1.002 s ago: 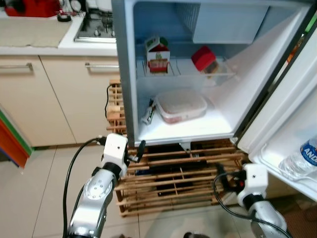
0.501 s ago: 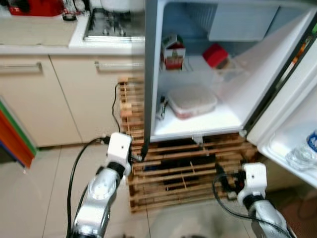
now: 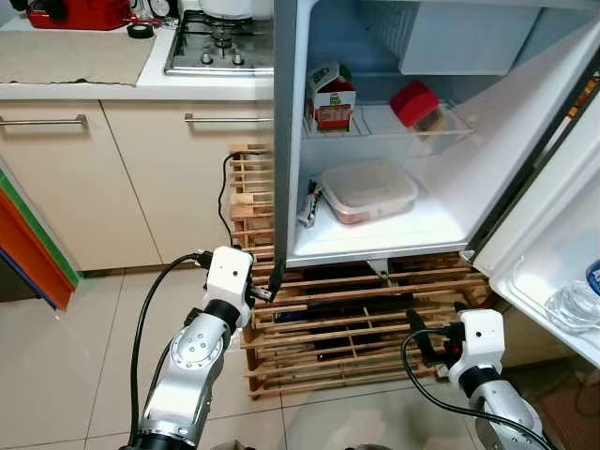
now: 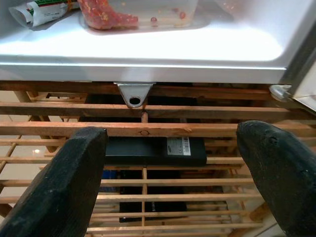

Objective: Restocking fridge

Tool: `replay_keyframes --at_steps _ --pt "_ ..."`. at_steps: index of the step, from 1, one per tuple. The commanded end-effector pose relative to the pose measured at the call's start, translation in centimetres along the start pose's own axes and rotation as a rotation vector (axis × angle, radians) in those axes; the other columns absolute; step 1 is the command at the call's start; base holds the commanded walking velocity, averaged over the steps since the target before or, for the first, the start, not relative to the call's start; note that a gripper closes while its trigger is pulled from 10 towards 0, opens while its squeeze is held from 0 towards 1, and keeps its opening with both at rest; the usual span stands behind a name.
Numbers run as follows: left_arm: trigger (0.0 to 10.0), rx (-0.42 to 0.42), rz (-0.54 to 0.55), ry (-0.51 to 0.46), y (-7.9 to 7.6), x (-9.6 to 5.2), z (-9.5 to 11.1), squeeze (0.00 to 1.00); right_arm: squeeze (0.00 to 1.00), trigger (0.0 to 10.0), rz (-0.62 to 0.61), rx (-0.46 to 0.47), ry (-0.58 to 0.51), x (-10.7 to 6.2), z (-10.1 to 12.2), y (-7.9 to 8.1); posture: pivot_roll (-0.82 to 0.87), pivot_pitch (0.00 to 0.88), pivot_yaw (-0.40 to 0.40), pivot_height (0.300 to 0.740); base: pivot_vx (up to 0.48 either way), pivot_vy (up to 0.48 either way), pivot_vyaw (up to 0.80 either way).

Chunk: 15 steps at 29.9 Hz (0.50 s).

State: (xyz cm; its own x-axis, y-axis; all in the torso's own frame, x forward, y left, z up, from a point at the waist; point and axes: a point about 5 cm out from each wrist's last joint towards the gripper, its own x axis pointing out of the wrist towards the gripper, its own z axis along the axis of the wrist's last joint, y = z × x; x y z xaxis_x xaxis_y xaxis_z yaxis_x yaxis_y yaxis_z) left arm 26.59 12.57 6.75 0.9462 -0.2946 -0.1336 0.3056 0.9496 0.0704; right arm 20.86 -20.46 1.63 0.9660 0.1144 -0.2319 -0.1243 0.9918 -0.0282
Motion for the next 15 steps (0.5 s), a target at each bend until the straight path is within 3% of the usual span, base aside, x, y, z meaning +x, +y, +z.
replay_keyframes --at_steps 1,15 --pt "10.0 0.009 -0.001 -0.009 -0.18 0.21 0.14 0.00 0.00 10.0 -0.017 -0.019 -0.005 -0.02 0.11 -0.56 -0.06 0.010 -0.031 0.740 0.000 0.000 0.00" --pt "10.0 0.000 0.001 -0.021 -0.22 0.30 0.20 0.00 0.00 10.0 -0.015 -0.020 -0.003 -0.04 0.12 -0.51 -0.06 0.014 -0.030 0.740 0.000 0.000 0.00"
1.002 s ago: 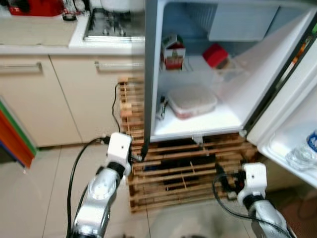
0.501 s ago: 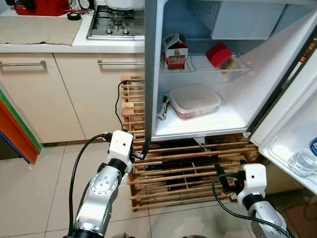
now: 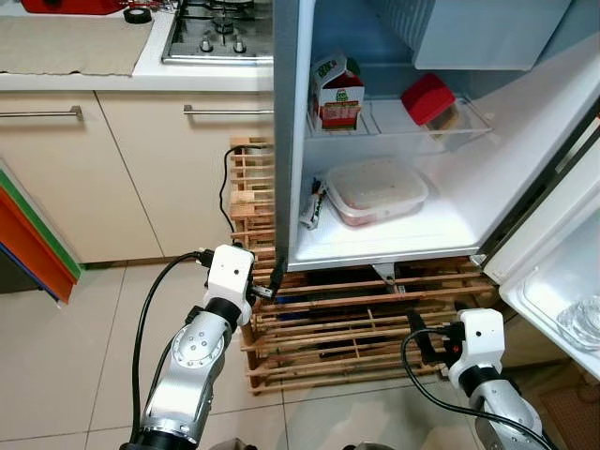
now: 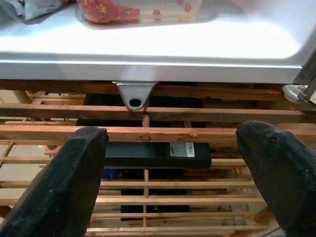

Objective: Restocking fridge

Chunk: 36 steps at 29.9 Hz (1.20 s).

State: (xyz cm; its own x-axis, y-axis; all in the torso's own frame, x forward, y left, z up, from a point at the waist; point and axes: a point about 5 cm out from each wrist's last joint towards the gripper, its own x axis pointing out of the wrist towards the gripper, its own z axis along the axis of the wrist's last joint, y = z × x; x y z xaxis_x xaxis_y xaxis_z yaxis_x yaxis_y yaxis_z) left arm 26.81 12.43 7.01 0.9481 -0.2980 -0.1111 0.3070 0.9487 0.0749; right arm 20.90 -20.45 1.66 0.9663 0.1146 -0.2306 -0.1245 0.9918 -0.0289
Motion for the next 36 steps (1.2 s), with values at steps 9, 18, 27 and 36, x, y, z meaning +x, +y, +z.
replay_keyframes --at_steps 9,18,27,36 --pt "10.0 -0.012 0.000 0.006 -0.24 0.24 -0.19 0.00 0.00 10.0 -0.013 -0.009 -0.023 -0.04 0.23 -0.43 -0.07 0.014 -0.027 0.740 -0.241 0.000 0.00" --pt "10.0 -0.010 0.002 0.009 -0.07 0.43 -0.16 0.00 0.00 10.0 -0.009 -0.009 -0.036 -0.05 0.32 -0.28 -0.07 0.014 -0.022 0.740 -0.243 0.000 0.00" --pt "10.0 -0.020 -0.013 0.012 -0.31 0.56 -0.18 0.00 0.00 10.0 -0.008 -0.010 -0.035 -0.13 0.30 -0.23 -0.07 0.018 -0.020 0.740 0.000 0.000 0.00" --pt "10.0 -0.038 -0.061 -0.014 -0.67 0.17 -0.08 0.00 0.00 10.0 -0.008 -0.012 -0.030 -0.16 0.25 -0.25 -0.08 0.021 -0.018 0.740 0.000 -0.205 0.00"
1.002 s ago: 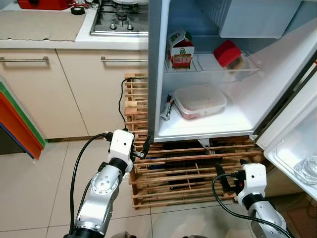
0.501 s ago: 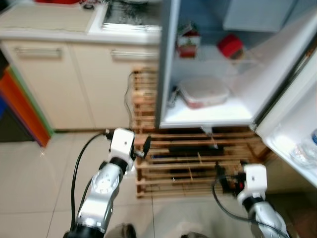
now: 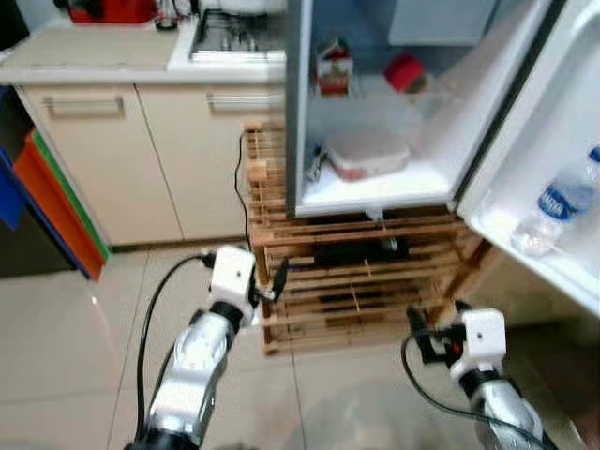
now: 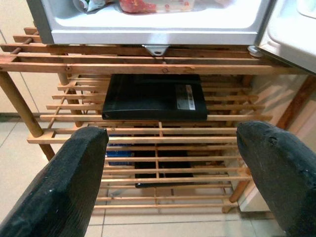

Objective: Restocking fridge

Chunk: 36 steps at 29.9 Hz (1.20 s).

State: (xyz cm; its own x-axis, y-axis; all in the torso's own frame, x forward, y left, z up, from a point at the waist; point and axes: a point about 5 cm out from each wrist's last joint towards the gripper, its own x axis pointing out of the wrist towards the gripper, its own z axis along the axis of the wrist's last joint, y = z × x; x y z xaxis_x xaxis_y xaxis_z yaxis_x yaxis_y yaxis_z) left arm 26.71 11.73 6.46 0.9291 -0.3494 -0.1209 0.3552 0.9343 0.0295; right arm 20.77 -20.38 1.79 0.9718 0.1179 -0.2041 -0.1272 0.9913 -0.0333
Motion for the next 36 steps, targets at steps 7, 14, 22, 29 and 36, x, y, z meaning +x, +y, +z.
replay_keyframes --at_steps 7,14,22,29,36 --pt "10.0 -0.007 -0.032 -0.038 -0.17 0.00 0.68 0.00 0.00 10.0 -0.010 -0.006 0.003 0.00 0.14 -0.34 -0.08 0.023 -0.017 0.740 0.000 -0.480 0.00" --pt "10.0 -0.054 -0.035 -0.029 -0.17 -0.05 0.48 0.00 0.00 10.0 -0.003 -0.009 0.003 0.07 0.18 -0.35 -0.08 0.023 -0.020 0.740 0.000 -0.206 0.00" --pt "10.0 -0.007 -0.020 -0.025 -0.09 0.06 0.52 0.00 0.00 10.0 0.000 -0.011 0.006 0.05 0.16 -0.44 -0.08 0.022 -0.019 0.740 -0.033 0.000 0.00" --pt "10.0 -0.007 -0.018 -0.024 0.03 0.21 0.56 0.00 0.00 10.0 0.002 -0.011 0.007 0.08 0.16 -0.42 -0.08 0.020 -0.019 0.740 -0.273 0.000 0.00" --pt "10.0 -0.019 -0.024 -0.023 -0.06 0.28 0.49 0.00 0.00 10.0 0.006 -0.013 0.007 0.15 0.15 -0.37 -0.08 0.013 -0.017 0.740 -0.078 0.000 0.00"
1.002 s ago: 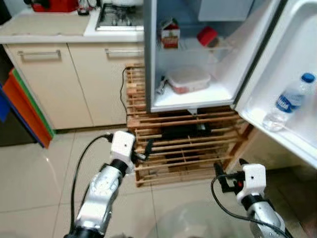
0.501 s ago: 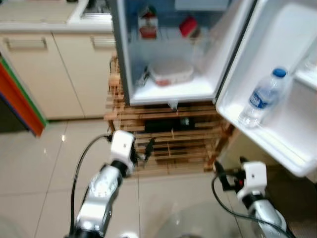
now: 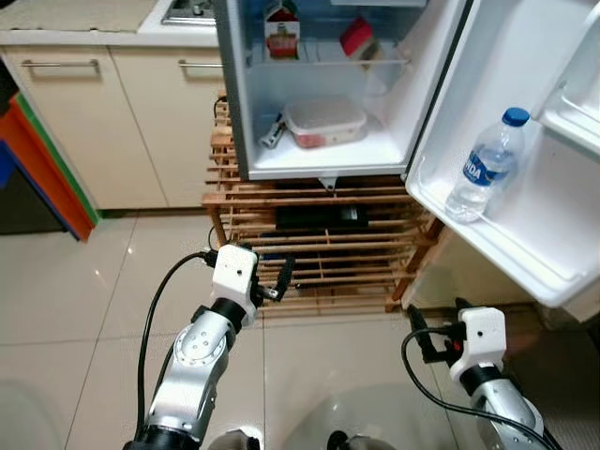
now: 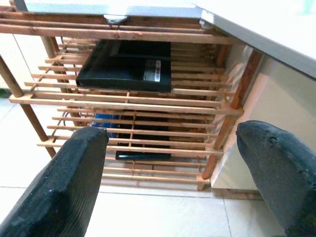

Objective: Restocking fridge

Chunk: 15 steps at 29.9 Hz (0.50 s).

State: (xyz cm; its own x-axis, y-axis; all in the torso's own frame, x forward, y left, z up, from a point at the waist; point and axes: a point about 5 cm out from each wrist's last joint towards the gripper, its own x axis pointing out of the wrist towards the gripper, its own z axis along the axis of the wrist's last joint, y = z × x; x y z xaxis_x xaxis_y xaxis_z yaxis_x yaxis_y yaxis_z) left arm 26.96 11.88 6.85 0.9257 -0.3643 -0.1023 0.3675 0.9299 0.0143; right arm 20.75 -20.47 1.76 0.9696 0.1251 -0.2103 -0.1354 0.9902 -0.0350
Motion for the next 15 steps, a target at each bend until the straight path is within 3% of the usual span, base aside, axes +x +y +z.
replay_keyframes --at_steps 1,4,7,15 --pt "10.0 -0.005 -0.011 -0.005 -0.31 0.16 0.11 0.00 0.00 10.0 -0.002 -0.009 0.001 0.17 0.19 -0.28 -0.08 0.013 -0.017 0.740 0.000 0.000 0.00" --pt "10.0 0.009 -0.020 -0.010 -0.35 0.16 0.18 0.00 0.00 10.0 -0.001 -0.010 0.001 0.19 0.18 -0.26 -0.08 0.011 -0.015 0.740 0.000 0.000 0.00" --pt "10.0 0.006 -0.034 -0.025 -0.45 0.11 0.28 0.00 0.00 10.0 0.000 -0.010 0.001 0.20 0.17 -0.24 -0.08 0.010 -0.015 0.740 0.000 -0.307 0.00" --pt "10.0 0.025 -0.046 -0.030 -0.61 0.08 0.28 0.00 0.00 10.0 0.002 -0.013 0.002 0.23 0.14 -0.22 -0.08 0.005 -0.012 0.740 0.000 -0.443 0.00"
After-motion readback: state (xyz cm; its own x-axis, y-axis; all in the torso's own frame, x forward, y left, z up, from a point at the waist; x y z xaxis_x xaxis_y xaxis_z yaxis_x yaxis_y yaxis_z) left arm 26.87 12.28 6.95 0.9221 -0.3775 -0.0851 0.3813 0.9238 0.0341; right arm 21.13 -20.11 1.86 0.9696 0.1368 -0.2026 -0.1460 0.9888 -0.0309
